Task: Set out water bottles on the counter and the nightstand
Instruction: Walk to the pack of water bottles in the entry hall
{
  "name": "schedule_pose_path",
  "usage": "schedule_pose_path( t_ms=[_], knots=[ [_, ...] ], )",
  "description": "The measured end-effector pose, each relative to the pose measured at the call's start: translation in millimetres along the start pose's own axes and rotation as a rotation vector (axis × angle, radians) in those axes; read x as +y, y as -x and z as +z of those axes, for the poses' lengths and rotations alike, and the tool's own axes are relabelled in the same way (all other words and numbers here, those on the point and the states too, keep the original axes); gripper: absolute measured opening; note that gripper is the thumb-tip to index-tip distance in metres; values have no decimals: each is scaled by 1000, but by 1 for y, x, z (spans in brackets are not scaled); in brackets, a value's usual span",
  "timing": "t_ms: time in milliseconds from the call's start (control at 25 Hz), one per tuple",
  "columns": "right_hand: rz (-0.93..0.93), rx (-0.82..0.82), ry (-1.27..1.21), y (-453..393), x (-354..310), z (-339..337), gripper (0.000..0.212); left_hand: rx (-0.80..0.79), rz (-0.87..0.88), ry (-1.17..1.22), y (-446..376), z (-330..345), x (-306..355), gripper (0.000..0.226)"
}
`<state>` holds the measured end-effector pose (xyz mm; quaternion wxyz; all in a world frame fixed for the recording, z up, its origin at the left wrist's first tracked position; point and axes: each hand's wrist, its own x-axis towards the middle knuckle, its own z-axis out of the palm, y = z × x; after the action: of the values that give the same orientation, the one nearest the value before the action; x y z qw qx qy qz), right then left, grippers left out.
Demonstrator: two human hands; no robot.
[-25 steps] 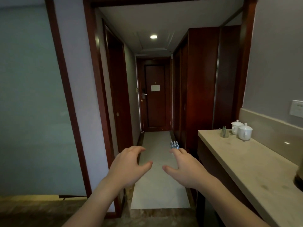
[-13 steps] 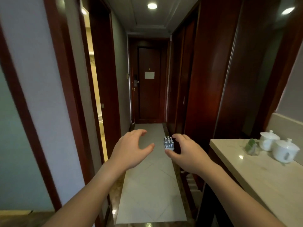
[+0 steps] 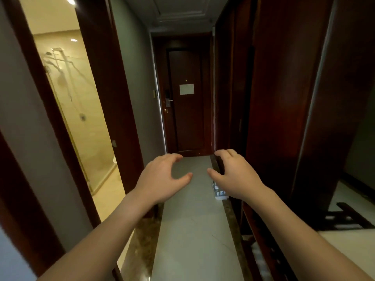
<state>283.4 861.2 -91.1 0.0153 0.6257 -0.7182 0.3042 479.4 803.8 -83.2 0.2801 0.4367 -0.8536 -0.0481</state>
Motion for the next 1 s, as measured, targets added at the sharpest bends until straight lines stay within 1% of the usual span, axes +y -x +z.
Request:
schedule_pose_path(
  t_ms=[120, 200, 320, 440, 600, 680, 840, 1000],
  knots=[
    [-28, -2, -38, -97, 19, 14, 64, 2, -8, -5, -81, 17, -20, 64],
    [-58, -21, -57, -157, 23, 30, 63, 15, -39, 2, -130, 27, -45, 63],
    [-100, -71, -53, -233, 28, 66, 61, 31, -82, 14, -194, 47, -92, 61],
    [-126, -92, -28, -316, 44, 109, 60, 71, -79, 61, -266, 77, -144, 56],
    [-95, -59, 11, -440, 65, 167, 60, 82, -24, 104, -387, 125, -216, 52],
    [-73, -48, 17, -505, 71, 185, 60, 102, -7, 159, -454, 142, -244, 51],
    [1, 21, 23, -622, 95, 204, 59, 56, 69, 232, -589, 172, -274, 51],
    [79, 34, 38, -713, 146, 226, 60, -14, 138, 286, -700, 226, -289, 51]
  ],
)
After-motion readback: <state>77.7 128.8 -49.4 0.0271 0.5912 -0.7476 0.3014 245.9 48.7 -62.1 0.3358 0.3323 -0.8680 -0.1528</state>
